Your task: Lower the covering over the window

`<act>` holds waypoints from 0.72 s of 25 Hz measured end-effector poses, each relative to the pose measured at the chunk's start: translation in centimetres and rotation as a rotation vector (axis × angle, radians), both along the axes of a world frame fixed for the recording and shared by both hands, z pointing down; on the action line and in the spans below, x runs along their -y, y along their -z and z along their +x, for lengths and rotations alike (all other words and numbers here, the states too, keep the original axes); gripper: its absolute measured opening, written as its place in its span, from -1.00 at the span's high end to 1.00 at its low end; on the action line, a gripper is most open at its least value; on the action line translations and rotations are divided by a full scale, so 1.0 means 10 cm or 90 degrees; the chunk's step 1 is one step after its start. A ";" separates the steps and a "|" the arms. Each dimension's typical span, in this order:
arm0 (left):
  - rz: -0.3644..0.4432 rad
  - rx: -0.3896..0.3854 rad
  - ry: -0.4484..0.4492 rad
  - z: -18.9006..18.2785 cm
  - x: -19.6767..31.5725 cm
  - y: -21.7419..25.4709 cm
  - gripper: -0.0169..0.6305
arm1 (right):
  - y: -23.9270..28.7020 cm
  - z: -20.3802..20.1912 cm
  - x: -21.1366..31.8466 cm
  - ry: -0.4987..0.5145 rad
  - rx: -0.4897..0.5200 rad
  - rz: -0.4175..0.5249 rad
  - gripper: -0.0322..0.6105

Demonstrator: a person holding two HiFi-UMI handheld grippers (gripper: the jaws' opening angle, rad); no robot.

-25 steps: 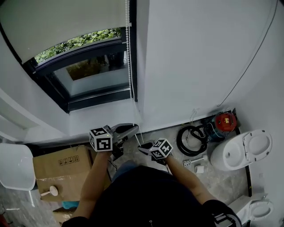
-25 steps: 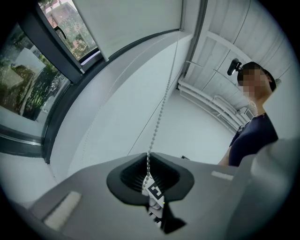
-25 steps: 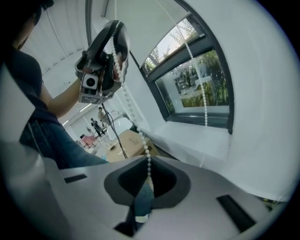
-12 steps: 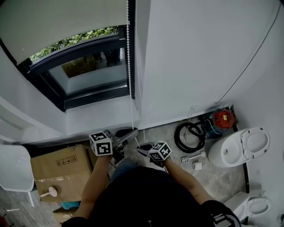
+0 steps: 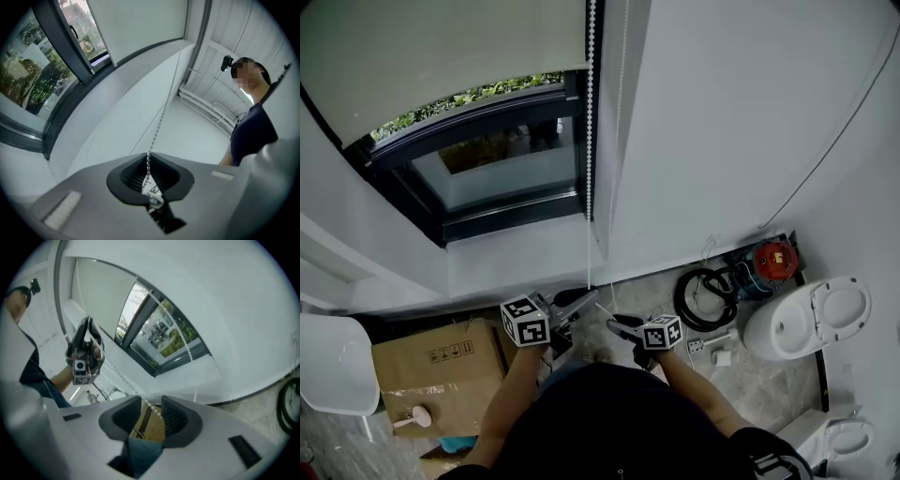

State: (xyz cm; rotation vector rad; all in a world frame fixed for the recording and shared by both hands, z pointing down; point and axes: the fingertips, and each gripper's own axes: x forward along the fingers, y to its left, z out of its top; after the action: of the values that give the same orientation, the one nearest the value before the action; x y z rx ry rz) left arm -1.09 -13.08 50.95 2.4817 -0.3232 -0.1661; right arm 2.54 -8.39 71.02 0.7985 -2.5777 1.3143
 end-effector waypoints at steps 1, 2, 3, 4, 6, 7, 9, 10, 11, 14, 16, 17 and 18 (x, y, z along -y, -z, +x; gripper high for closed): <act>0.003 -0.001 -0.001 -0.01 0.00 0.00 0.88 | 0.03 0.09 0.01 -0.035 0.028 -0.011 0.59; 0.007 -0.003 -0.004 -0.02 0.00 -0.01 0.88 | 0.06 0.19 0.02 -0.067 0.057 -0.019 0.59; 0.012 -0.006 -0.008 -0.03 0.00 -0.01 0.88 | 0.09 0.27 0.01 -0.094 0.086 -0.027 0.51; 0.015 -0.012 -0.013 -0.02 0.00 -0.01 0.88 | 0.12 0.34 -0.01 -0.112 0.111 -0.032 0.50; 0.016 -0.025 -0.019 -0.01 -0.01 0.00 0.88 | 0.12 0.45 -0.10 -0.128 0.124 -0.039 0.49; 0.016 -0.033 -0.019 -0.01 0.00 0.00 0.88 | 0.10 0.49 -0.14 -0.130 0.112 -0.039 0.49; 0.017 -0.047 -0.019 -0.02 0.02 -0.01 0.88 | 0.06 0.59 -0.19 -0.133 0.085 -0.031 0.49; 0.017 -0.052 -0.021 -0.03 0.03 0.00 0.88 | 0.08 0.63 -0.18 -0.139 0.075 -0.021 0.49; 0.019 -0.056 -0.024 -0.03 0.03 0.00 0.88 | 0.14 0.66 -0.14 -0.146 0.068 -0.003 0.49; 0.031 -0.053 -0.035 -0.07 0.02 0.00 0.88 | 0.59 0.68 0.11 -0.157 0.049 0.098 0.49; 0.039 -0.054 -0.037 -0.11 0.04 -0.01 0.88 | 1.14 0.58 0.31 -0.137 0.041 0.201 0.49; 0.043 -0.057 -0.038 -0.13 0.06 -0.02 0.88 | 1.47 0.50 0.39 -0.121 0.041 0.256 0.49; 0.044 -0.061 -0.037 -0.14 0.08 -0.02 0.87 | 1.81 0.40 0.45 -0.105 0.043 0.310 0.49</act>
State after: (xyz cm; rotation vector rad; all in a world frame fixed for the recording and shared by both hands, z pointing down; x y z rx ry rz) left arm -2.48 -13.86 51.12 2.5386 -0.2074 -0.2753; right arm 6.59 -12.94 52.87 1.0753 -2.9864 0.7542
